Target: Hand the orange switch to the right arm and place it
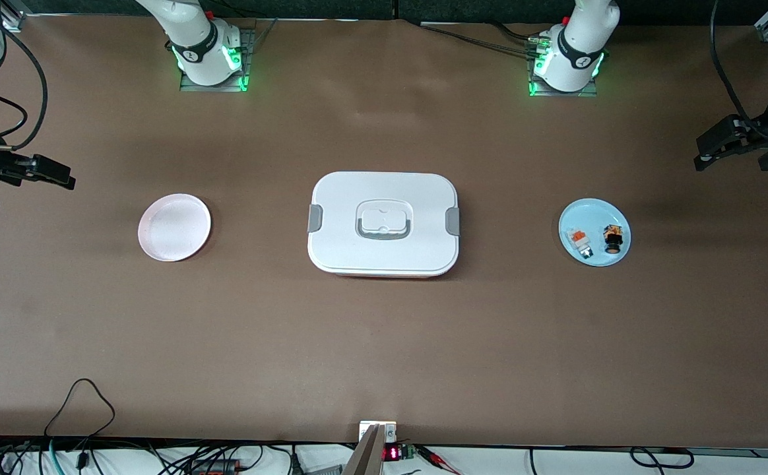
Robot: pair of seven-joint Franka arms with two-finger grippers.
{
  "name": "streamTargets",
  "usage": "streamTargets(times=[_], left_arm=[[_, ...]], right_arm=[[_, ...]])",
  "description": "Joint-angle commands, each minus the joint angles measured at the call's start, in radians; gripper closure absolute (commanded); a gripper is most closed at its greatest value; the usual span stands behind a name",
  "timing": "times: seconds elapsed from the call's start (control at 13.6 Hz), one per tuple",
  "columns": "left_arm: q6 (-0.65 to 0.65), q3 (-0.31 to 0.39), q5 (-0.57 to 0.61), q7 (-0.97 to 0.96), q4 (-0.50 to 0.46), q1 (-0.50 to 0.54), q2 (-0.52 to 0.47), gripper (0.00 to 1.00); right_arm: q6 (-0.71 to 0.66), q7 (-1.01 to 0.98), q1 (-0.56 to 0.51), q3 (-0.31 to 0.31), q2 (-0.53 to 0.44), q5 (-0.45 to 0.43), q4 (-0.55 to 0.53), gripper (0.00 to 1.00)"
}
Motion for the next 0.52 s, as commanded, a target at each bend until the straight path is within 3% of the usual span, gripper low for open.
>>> streamTargets(times=[0.0, 0.44], left_arm=[[0.009, -0.002, -0.001, 0.006, -0.01, 0.003, -0.018, 0.01], [0.003, -0.003, 0.0, -0.002, 0.005, 0.003, -0.011, 0.01]], right_arm=[[-0.007, -0.016, -0.002, -0.003, -0.006, 0.019, 0.002, 0.0], [-0.007, -0.016, -0.002, -0.003, -0.006, 0.02, 0.002, 0.0]])
